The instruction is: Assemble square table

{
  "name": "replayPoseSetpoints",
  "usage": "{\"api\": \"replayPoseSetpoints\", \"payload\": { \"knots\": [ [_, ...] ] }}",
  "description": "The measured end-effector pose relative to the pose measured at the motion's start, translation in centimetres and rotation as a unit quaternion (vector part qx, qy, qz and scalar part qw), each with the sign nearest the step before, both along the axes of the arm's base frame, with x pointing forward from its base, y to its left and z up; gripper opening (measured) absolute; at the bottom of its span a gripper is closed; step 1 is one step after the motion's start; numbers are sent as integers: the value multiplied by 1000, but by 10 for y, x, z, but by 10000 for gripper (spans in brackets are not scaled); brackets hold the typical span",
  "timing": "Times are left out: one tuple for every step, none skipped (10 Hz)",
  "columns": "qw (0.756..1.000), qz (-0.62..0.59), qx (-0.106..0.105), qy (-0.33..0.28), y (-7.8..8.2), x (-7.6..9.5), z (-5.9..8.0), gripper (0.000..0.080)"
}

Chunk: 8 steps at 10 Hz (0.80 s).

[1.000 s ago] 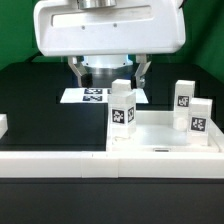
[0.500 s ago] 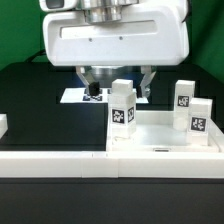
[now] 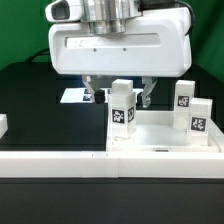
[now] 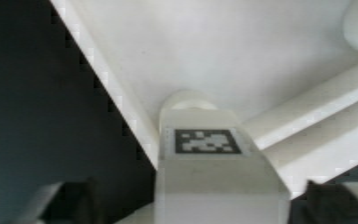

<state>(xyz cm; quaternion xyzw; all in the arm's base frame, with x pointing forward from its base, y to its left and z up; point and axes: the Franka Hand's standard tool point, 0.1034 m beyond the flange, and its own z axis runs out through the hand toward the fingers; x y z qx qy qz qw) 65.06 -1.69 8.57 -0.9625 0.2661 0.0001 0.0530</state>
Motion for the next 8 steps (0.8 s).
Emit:
{"api": "replayPoseSetpoints", "payload": {
  "knots": [
    [1000,-19,1,2,0,0,0,379],
    [998,-66,2,7,1,0,0,379],
    [995,-102,3,11,1,0,0,288],
    [990,-137,5,14,1,0,0,288],
    [981,-192,5,18,1,1,-1,288],
    [968,-251,6,18,2,3,-1,288],
    [954,-299,12,22,2,3,-1,288],
    [920,-389,27,31,2,4,-1,288]
  ]
}}
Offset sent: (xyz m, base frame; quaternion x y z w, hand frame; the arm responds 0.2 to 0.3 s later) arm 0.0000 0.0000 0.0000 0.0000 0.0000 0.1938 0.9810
